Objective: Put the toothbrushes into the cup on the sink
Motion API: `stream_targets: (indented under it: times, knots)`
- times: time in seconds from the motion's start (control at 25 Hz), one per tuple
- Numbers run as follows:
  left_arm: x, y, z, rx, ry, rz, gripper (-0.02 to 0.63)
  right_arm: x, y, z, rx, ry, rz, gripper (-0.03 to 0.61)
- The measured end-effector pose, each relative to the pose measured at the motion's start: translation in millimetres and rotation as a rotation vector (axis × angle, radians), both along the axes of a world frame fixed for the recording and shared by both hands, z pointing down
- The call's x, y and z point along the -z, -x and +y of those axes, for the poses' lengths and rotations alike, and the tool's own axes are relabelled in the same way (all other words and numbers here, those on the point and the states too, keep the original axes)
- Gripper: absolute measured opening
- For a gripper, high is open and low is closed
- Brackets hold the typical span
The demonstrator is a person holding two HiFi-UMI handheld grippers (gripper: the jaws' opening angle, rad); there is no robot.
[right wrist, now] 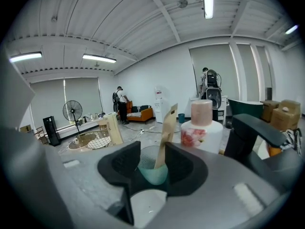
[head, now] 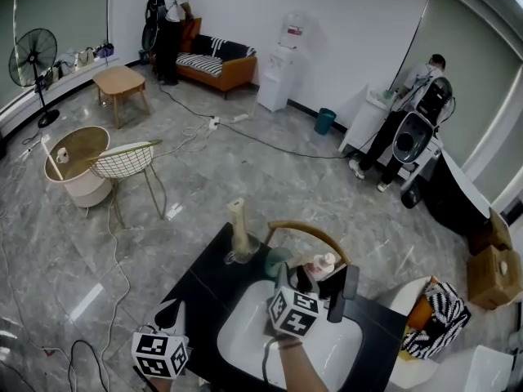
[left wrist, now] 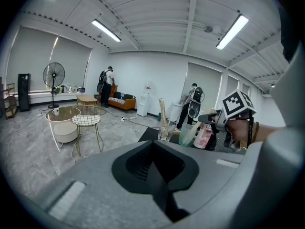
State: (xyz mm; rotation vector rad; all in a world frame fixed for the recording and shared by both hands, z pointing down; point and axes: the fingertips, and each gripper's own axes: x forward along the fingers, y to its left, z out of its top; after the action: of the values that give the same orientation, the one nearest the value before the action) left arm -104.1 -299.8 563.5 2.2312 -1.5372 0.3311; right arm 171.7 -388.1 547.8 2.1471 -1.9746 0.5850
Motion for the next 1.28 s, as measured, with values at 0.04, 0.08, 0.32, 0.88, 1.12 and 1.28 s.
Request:
stream_targets:
  times: [0.04,0.08,0.32,0.88,1.12,1.28]
  knots:
    - [1,-1,0,-0.002,-0.001,-0.001,0.009,-1,0,1,0.000,0.003,-0.003,0.164]
    - [1,-1,1,-0.004,-0.002,-0.001,0.009,-2,0,3,0.000,0.004,-0.007,0.164]
    - [6,-2,6,-0.014,-0.011,-0.004,0.009,-2,7,15,0.014,0.011,-0.012,0.164]
    - [30,-25,19,-0.084,-0.064,0.009,0.009,16,10,68,0.039,0.021,-0.002,0.164]
    - [48,-40,18,-0.113,-0.109,0.028,0.009,25,3,100,0.033,0.028,0.013,0.119]
    - [58,-50,16,-0.124,-0.122,0.044,0.009,34,-3,118,0.019,0.030,0.019,0.094]
